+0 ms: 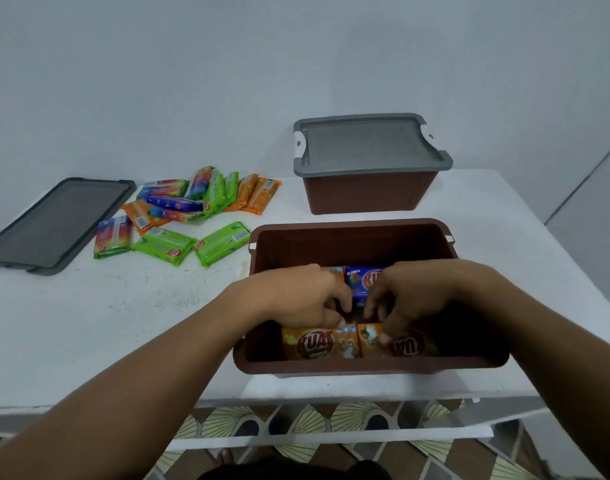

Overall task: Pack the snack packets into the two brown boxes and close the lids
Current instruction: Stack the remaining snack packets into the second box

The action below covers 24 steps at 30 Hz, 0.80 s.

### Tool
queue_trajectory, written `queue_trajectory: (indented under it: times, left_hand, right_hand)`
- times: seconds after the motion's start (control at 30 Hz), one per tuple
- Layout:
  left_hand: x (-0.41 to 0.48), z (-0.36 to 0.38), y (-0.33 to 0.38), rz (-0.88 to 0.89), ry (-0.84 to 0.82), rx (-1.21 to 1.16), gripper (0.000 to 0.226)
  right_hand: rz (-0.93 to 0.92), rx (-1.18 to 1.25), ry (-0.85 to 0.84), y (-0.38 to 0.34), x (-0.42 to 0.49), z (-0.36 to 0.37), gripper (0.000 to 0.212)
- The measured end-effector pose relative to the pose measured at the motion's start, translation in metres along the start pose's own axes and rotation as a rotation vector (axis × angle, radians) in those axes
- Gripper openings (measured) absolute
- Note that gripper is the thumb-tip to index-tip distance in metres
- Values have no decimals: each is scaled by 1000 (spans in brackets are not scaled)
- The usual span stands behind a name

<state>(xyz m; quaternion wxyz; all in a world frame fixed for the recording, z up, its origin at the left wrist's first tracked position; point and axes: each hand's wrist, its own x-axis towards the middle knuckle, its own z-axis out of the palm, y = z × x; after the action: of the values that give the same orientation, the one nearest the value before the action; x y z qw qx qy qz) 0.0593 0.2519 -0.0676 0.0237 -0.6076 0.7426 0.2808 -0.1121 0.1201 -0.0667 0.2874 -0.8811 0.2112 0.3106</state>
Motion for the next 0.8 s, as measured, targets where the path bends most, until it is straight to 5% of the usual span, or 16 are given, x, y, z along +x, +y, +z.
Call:
queue_trajectory:
  times: [0.23, 0.7, 0.8]
  left_hand:
    - [-36, -31, -17, 114, 278, -96, 11]
    - [-126, -67, -136, 70, 481, -158, 8]
    - [-142, -71, -162, 43, 482, -142, 6]
  right_hand:
    - [-200, 98, 387, -49, -12, -24, 4]
    - [-340, -2, 663, -177, 74, -64, 28]
    - [-352, -11, 661, -198, 99, -71, 15]
